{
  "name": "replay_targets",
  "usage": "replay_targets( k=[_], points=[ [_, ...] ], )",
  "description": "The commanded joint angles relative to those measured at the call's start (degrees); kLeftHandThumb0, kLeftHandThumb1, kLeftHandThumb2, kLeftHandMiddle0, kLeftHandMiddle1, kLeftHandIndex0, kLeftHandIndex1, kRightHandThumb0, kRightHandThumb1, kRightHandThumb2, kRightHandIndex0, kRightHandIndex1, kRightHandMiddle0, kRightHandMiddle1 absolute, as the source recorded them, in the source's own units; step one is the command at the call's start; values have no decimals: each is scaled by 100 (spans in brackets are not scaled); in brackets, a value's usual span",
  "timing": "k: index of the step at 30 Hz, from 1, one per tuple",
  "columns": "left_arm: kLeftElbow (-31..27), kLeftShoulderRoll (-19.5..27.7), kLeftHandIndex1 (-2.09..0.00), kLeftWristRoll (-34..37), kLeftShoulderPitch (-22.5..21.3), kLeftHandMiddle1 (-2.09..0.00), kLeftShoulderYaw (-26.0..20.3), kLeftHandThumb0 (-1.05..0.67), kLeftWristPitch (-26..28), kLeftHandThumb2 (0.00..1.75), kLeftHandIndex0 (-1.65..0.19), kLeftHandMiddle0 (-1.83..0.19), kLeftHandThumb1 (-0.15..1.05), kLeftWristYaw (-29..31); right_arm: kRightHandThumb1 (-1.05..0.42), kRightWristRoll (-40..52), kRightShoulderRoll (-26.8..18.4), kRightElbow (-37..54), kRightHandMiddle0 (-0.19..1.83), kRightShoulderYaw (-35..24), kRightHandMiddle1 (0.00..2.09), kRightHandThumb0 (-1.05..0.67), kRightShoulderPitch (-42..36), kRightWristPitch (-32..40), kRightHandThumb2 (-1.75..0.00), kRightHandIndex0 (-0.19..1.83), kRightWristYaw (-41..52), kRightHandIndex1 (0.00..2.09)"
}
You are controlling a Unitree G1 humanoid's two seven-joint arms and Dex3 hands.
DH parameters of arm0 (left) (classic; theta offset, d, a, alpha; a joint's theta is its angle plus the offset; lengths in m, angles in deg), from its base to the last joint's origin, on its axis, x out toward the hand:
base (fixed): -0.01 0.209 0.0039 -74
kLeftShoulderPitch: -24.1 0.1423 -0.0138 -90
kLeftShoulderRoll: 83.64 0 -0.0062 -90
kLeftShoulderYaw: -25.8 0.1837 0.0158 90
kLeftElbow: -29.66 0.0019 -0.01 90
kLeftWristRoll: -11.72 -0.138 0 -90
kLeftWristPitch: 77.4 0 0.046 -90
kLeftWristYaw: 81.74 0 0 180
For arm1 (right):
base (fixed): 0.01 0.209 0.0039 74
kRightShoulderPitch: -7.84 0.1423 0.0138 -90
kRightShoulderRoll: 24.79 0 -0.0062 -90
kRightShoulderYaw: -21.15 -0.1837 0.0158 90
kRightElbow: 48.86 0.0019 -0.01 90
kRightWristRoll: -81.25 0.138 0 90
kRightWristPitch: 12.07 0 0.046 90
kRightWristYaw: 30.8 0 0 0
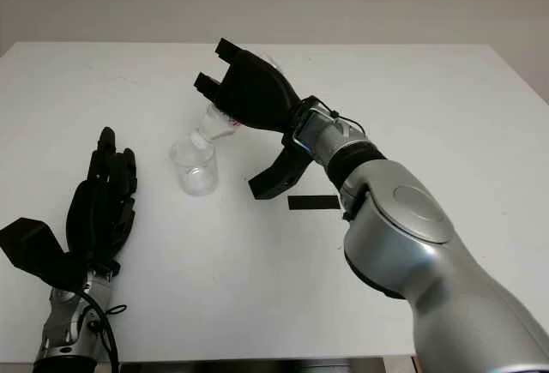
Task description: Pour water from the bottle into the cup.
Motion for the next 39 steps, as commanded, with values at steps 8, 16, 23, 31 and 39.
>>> replay_targets(
  k=[8,16,23,31,39],
  points=[
    [220,-82,-5,-39,191,-5,59,-74,38,49,16,17,105,1,-105,138,-24,35,26,-122,158,-52,184,76,-22,114,-177,209],
    [305,-78,-5,-12,146,-5,42,-74,15,47,17,18,105,48,-105,820,-6,34,46,-664,196,-54,37,-166,-29,121,-161,209],
    [358,-75,-5,-29,117,-5,51,-75,-37,47,17,18,105,53,-105,2046,-13,104,77,-1712,209,-45,-149,-1068,-19,124,287,209],
    [379,-44,-5,-20,102,-5,55,-74,-31,48,18,19,105,97,-105,3679,-36,366,100,-3169,209,-45,-661,-1537,-32,142,1491,209],
    [338,-37,-5,-43,76,-4,87,-76,140,49,17,19,105,89,-105,5478,-57,1219,98,-4630,209,-39,-1692,-1893,-37,137,3415,209]
  ],
)
